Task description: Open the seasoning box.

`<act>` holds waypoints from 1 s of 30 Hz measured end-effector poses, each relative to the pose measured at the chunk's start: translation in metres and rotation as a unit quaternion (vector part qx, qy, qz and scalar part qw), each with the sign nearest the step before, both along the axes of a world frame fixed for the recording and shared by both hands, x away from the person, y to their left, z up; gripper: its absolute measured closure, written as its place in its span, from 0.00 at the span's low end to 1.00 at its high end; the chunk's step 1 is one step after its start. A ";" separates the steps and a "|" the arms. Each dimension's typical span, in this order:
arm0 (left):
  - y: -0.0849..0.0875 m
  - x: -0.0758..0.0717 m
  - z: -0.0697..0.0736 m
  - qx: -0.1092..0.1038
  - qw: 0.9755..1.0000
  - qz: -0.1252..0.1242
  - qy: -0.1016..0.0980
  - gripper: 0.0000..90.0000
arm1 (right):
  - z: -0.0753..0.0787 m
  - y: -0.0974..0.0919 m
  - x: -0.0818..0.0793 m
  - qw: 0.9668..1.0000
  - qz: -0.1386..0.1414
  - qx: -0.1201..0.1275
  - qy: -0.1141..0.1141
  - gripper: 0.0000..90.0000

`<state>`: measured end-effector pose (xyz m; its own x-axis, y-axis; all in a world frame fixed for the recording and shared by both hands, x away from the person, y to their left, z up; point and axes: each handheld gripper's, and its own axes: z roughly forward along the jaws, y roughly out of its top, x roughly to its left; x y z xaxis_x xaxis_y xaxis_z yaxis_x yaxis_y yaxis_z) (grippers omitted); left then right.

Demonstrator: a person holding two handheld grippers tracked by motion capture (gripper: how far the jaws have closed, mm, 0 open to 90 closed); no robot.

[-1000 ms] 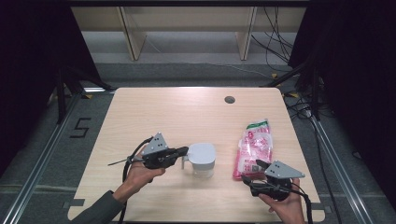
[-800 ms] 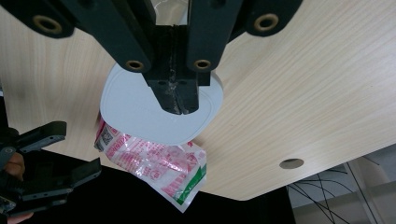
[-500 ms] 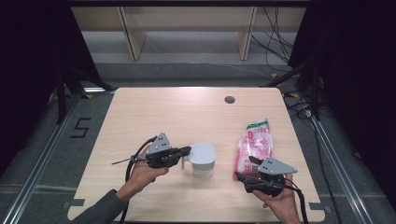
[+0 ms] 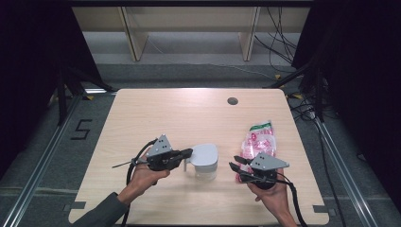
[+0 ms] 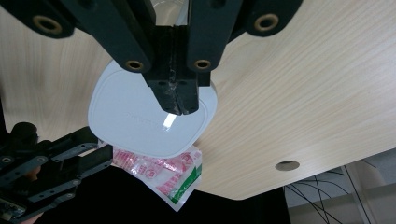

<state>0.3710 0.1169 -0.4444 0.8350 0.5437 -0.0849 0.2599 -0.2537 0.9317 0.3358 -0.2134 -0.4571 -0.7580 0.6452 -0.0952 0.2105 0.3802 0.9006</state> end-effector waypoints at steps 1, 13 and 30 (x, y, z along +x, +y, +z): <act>0.000 0.000 -0.001 -0.006 1.000 0.000 0.003 0.99 | -0.001 0.003 0.002 1.000 0.002 0.010 0.011 0.80; 0.002 0.001 -0.001 -0.002 1.000 -0.005 -0.006 0.99 | 0.003 0.021 0.008 0.999 0.038 0.010 0.002 1.00; 0.002 -0.001 -0.002 -0.008 1.000 0.001 0.002 0.99 | 0.009 0.039 0.009 0.998 0.056 -0.012 0.005 1.00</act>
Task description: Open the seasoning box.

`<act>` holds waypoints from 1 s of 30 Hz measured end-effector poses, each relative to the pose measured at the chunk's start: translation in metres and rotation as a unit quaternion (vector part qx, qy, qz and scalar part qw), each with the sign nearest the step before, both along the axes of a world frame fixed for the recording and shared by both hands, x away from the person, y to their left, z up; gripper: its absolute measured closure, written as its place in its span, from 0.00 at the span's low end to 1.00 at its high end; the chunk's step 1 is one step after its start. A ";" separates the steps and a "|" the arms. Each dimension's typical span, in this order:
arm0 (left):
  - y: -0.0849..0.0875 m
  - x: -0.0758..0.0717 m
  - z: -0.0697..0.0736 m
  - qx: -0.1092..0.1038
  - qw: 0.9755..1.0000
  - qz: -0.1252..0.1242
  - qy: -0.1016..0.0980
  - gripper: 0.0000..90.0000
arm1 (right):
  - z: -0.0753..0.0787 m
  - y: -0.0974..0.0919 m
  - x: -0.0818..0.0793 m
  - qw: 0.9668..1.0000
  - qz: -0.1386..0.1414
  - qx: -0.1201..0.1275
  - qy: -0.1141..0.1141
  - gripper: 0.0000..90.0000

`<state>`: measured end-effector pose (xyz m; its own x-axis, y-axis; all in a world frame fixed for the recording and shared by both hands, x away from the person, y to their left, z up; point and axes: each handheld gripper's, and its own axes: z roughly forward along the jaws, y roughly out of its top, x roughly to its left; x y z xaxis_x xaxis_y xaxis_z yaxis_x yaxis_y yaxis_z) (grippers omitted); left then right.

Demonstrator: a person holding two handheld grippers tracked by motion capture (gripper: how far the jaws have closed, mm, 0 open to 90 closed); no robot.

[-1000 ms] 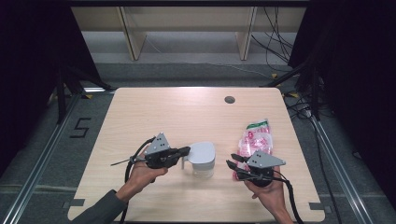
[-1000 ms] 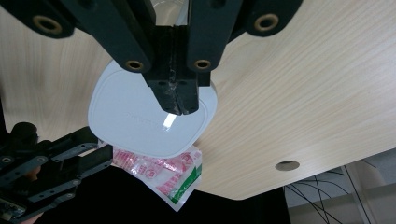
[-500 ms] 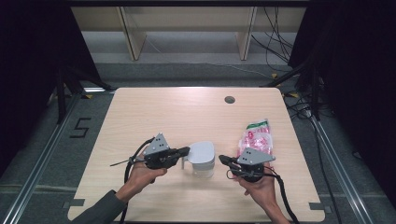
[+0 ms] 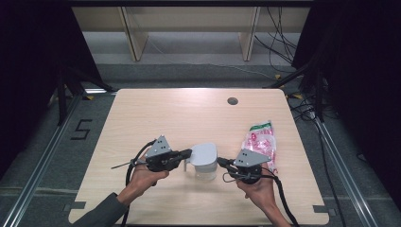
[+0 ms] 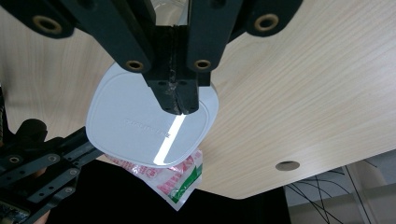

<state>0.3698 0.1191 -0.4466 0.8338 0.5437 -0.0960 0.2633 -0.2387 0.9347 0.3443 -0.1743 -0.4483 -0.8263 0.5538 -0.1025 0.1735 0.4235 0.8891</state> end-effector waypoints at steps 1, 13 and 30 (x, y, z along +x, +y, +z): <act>0.001 0.000 0.000 0.001 1.000 0.001 -0.002 0.99 | 0.002 0.002 0.001 1.000 0.007 -0.005 -0.010 1.00; 0.020 -0.019 0.007 -0.009 1.000 0.010 0.001 0.65 | 0.015 0.019 0.001 1.000 0.014 0.005 -0.014 1.00; 0.036 -0.040 -0.020 0.023 0.998 0.036 0.036 0.42 | 0.024 0.053 0.000 0.998 0.056 -0.002 -0.036 1.00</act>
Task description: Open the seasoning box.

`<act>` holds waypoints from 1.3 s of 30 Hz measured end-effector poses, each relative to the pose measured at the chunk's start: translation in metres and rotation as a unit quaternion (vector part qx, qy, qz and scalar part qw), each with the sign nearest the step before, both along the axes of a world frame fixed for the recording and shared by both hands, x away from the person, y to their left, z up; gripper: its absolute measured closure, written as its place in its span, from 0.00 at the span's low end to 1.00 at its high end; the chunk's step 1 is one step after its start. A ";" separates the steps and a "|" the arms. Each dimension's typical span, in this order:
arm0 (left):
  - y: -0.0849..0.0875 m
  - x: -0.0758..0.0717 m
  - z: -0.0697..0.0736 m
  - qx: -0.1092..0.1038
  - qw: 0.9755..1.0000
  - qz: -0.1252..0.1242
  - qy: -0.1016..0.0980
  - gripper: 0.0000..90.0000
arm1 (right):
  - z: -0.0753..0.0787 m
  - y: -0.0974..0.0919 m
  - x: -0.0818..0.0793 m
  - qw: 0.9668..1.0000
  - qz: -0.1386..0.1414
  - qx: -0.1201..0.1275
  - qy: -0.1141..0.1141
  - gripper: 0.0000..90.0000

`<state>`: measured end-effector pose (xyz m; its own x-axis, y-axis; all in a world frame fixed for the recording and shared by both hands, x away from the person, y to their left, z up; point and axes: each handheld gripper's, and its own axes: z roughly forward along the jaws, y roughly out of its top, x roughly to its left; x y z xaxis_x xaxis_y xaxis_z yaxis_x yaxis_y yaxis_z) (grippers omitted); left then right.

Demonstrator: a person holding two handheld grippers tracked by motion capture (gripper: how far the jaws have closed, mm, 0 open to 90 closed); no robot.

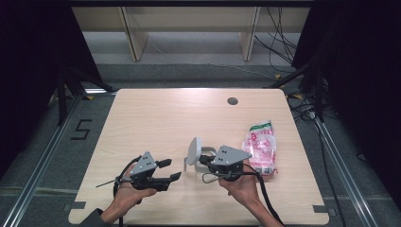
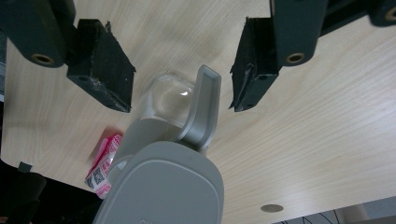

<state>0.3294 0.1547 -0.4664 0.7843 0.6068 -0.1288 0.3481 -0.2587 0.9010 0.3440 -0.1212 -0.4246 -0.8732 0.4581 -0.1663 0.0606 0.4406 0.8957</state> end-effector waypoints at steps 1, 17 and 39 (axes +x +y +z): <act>0.002 0.002 -0.001 0.007 1.000 0.002 -0.002 0.42 | 0.000 0.004 0.000 1.000 0.008 0.000 0.000 1.00; 0.006 -0.001 -0.008 0.001 1.000 0.020 0.003 0.39 | 0.005 -0.016 0.001 1.000 -0.010 0.001 -0.018 0.93; 0.004 -0.005 -0.015 0.013 0.999 0.031 0.003 0.29 | -0.017 -0.166 0.029 0.973 -0.216 0.062 0.057 0.26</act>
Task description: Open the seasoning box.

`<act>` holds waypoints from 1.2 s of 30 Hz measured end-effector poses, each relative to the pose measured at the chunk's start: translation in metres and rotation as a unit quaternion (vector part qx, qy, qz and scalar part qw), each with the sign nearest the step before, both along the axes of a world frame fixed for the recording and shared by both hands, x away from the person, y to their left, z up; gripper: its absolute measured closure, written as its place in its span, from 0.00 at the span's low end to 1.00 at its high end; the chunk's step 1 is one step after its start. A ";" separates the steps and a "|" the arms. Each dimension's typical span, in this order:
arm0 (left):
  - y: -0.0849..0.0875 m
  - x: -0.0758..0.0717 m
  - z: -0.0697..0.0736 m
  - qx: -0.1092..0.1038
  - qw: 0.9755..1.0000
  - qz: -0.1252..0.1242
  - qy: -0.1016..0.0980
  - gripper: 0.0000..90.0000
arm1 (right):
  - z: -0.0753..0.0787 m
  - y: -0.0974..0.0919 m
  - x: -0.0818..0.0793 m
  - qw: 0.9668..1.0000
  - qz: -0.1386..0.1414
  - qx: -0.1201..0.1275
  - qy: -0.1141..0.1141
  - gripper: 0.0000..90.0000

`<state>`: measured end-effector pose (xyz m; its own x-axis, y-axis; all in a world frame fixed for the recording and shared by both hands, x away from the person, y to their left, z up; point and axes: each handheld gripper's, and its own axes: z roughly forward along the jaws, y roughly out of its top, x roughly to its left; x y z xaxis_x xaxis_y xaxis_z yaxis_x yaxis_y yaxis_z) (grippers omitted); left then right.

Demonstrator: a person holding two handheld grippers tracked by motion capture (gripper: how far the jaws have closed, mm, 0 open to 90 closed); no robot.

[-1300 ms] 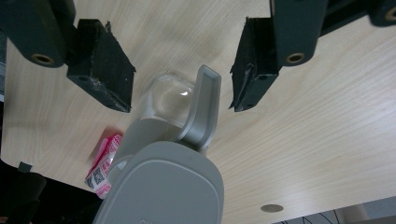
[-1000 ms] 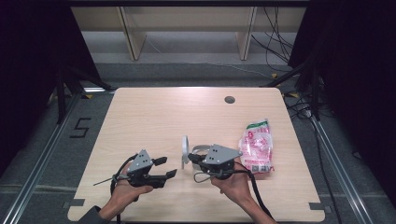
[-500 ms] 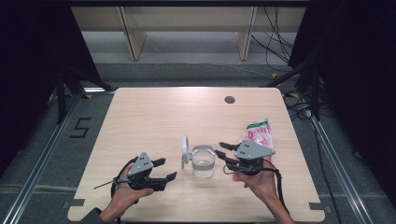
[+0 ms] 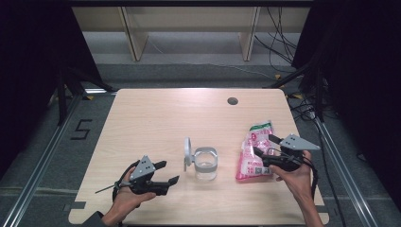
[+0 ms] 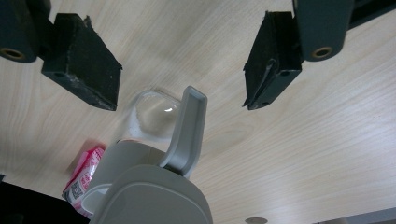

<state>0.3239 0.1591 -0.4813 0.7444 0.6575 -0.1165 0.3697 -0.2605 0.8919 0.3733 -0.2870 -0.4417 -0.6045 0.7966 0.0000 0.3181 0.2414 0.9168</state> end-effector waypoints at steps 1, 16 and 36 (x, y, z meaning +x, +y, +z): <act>0.001 0.001 0.000 0.002 1.000 0.000 -0.003 0.29 | -0.003 -0.006 0.002 1.000 -0.009 0.002 0.000 0.25; 0.004 0.003 0.001 -0.006 1.000 0.014 -0.005 0.30 | -0.030 -0.040 0.029 0.995 -0.071 0.023 0.058 0.21; 0.002 0.006 0.001 -0.003 1.000 0.011 -0.006 0.30 | -0.051 -0.049 0.058 0.993 -0.051 0.050 0.091 0.25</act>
<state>0.3298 0.1612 -0.4807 0.7308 0.6734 -0.1116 0.3647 -0.2471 0.8977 0.4317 -0.3357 -0.4930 -0.5034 0.8441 0.1845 0.4995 0.1101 0.8593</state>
